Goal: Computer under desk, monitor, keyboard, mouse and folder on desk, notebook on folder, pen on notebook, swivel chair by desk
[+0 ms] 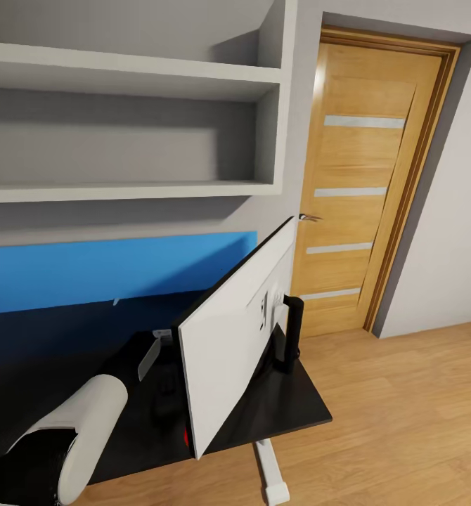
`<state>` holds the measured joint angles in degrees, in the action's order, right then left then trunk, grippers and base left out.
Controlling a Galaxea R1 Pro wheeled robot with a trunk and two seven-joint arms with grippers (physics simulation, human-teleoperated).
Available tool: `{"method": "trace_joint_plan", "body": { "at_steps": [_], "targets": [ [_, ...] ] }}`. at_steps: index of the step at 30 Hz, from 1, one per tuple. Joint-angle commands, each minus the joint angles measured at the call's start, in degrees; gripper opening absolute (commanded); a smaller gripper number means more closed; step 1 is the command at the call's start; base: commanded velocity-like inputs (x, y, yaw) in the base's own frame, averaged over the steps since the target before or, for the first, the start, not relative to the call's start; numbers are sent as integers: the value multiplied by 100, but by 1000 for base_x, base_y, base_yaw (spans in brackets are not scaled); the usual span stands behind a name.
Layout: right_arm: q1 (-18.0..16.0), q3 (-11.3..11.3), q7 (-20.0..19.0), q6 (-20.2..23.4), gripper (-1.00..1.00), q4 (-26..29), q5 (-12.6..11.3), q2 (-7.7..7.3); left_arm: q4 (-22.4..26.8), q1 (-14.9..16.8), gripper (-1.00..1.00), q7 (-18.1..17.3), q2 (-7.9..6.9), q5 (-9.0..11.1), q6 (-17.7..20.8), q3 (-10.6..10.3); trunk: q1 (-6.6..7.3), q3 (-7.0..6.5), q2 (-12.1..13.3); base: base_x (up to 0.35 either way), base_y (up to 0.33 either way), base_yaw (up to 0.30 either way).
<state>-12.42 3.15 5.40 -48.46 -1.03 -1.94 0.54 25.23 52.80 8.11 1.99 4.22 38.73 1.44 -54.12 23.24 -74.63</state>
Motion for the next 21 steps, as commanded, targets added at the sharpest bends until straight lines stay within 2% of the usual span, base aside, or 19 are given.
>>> {"method": "trace_joint_plan", "body": {
  "at_steps": [1, 21],
  "targets": [
    [-6, 37, 31, -20, 100, -11, -17, 1, 8, 2, 100, 38, 3, 45, 23, 14, 0, 7, -4, 0, 0, -2],
    [-6, 40, 31, -20, 100, -11, -17, 8, 8, 2, 100, 50, -14, 52, 33, 9, 0, 7, -4, 0, 0, 0]
  ]
}}
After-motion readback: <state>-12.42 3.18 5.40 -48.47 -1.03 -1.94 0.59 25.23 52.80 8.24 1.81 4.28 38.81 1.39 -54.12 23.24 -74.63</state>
